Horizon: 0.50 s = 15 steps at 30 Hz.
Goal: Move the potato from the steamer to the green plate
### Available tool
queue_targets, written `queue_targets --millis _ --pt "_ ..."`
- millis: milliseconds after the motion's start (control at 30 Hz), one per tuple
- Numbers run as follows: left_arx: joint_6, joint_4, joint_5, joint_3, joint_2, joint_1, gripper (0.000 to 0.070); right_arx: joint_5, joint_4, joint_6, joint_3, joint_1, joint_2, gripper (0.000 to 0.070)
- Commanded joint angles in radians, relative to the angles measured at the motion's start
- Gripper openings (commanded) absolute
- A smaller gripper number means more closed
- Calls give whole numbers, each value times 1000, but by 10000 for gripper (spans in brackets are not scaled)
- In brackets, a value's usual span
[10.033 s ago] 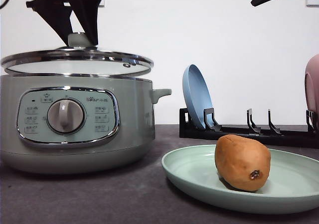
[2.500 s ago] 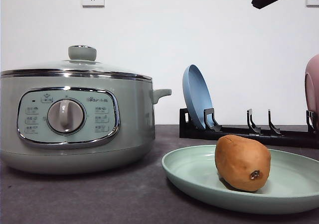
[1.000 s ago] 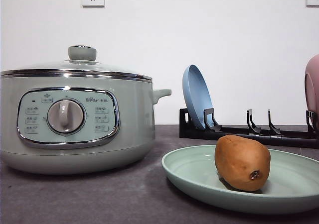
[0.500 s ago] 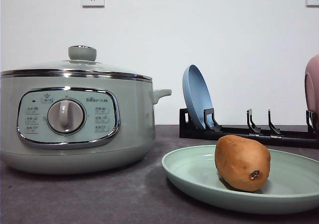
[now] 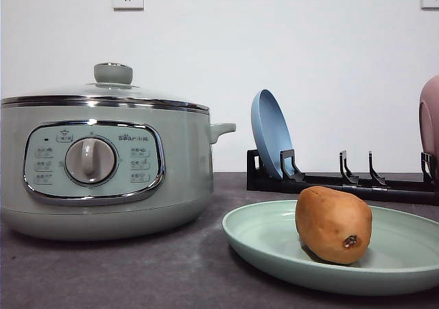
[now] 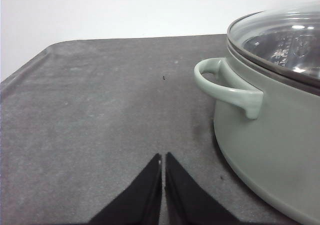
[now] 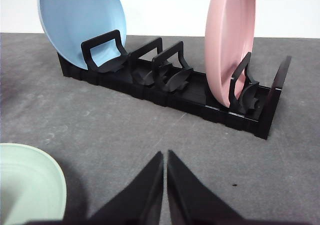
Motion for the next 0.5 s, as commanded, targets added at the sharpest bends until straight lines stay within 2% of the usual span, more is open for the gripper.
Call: queue_targets --millis 0,467 --pt "-2 -5 -3 -20 -2 2 2 -1 -9 12 -5 -1 -3 0" --pt "-2 -5 -3 -20 -2 2 2 -2 6 18 -5 -2 -3 0"
